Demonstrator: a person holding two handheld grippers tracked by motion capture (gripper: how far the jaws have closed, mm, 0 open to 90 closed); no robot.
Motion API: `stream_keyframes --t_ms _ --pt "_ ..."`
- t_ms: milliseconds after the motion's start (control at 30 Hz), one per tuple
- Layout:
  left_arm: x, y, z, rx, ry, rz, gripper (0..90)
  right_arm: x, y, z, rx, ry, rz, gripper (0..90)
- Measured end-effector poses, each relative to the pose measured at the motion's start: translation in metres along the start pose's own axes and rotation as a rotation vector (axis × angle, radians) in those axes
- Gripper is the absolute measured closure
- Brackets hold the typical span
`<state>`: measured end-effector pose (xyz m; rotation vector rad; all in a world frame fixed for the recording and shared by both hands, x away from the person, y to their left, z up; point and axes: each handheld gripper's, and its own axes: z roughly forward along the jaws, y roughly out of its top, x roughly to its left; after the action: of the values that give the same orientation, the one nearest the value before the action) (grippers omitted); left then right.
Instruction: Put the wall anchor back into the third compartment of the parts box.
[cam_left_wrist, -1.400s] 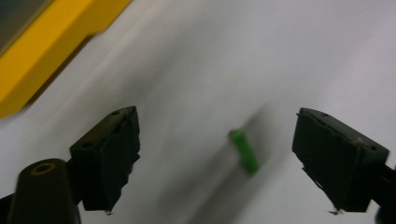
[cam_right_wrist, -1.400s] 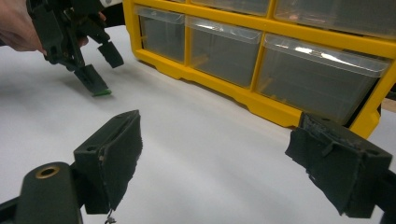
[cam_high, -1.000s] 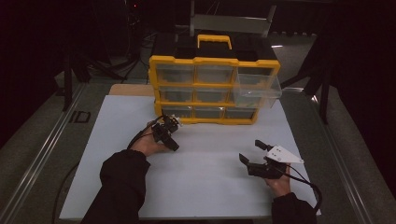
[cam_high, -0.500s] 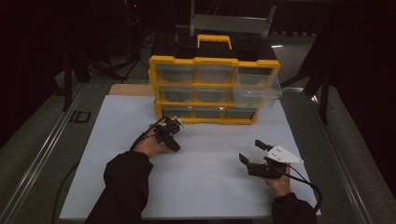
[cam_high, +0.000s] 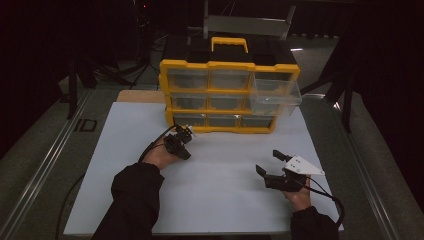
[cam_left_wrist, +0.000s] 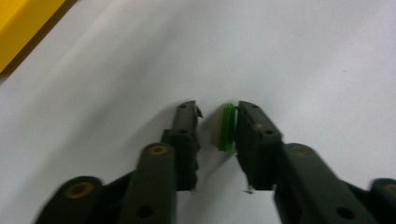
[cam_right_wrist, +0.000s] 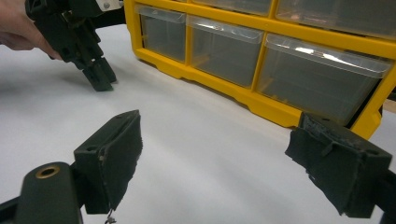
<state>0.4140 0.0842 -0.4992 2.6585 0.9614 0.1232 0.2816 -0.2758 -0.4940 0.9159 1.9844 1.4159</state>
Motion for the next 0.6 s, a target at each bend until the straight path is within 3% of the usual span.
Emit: stream_keyframes --t_ms 333,467,600 --pt "-0.0019 0.0018 0.0006 0.012 -0.021 0.006 84.2 0.0001 0.0001 0.0000 0.001 0.001 -0.002 15.3" --pt "-0.0002 0.0022 0.0006 0.016 -0.032 -0.007 84.9 0.0002 0.0000 0.0002 0.002 0.000 -0.003 15.3" --pt "-0.0010 0.0026 0.0005 0.017 -0.029 0.005 85.3 0.0000 0.0000 0.0002 0.001 0.000 -0.002 15.3"
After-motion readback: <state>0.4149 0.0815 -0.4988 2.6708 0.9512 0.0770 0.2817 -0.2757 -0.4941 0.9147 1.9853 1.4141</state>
